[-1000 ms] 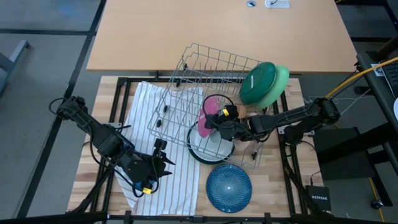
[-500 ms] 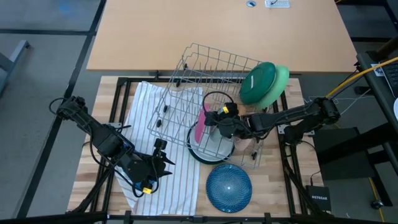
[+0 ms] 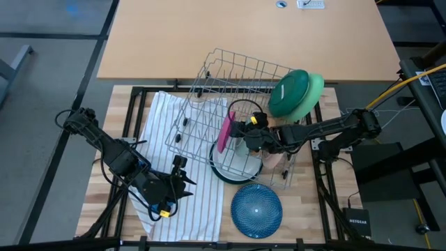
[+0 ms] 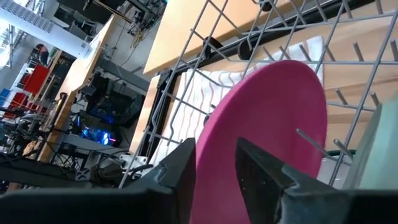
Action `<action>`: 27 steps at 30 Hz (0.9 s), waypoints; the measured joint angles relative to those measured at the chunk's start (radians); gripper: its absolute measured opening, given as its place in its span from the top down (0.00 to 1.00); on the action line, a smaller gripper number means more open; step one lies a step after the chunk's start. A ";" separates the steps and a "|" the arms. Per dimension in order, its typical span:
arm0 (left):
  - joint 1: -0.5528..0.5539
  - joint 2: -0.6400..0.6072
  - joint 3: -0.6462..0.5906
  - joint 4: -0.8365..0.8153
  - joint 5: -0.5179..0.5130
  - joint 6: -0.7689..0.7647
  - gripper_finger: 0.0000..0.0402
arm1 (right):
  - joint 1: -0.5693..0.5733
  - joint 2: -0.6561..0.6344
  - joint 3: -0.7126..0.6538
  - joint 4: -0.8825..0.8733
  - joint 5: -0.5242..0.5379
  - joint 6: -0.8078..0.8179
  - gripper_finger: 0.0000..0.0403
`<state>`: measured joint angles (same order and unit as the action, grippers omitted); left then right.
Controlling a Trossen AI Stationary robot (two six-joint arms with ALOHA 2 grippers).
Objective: Sort dishes
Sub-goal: Put the blue plate in the dish rack
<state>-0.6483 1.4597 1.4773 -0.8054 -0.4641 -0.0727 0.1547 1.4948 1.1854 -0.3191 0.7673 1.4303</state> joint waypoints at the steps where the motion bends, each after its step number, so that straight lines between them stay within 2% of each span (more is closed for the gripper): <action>1: 0.000 0.000 0.000 0.000 0.000 -0.001 0.64 | 0.000 -0.001 0.000 0.000 0.000 0.000 0.72; 4: 0.000 0.000 0.000 0.000 0.000 -0.004 0.64 | 0.002 -0.001 0.000 0.000 -0.015 0.000 0.72; 9: 0.000 0.000 0.000 0.000 0.000 -0.004 0.64 | 0.002 -0.002 0.000 0.005 -0.105 -0.002 0.73; 27: 0.000 0.000 0.000 -0.001 0.000 -0.006 0.64 | 0.002 -0.043 -0.002 -0.013 -0.214 -0.084 0.73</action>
<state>-0.6485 1.4597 1.4773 -0.8066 -0.4641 -0.0792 0.1570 1.4523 1.1831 -0.3321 0.5535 1.3466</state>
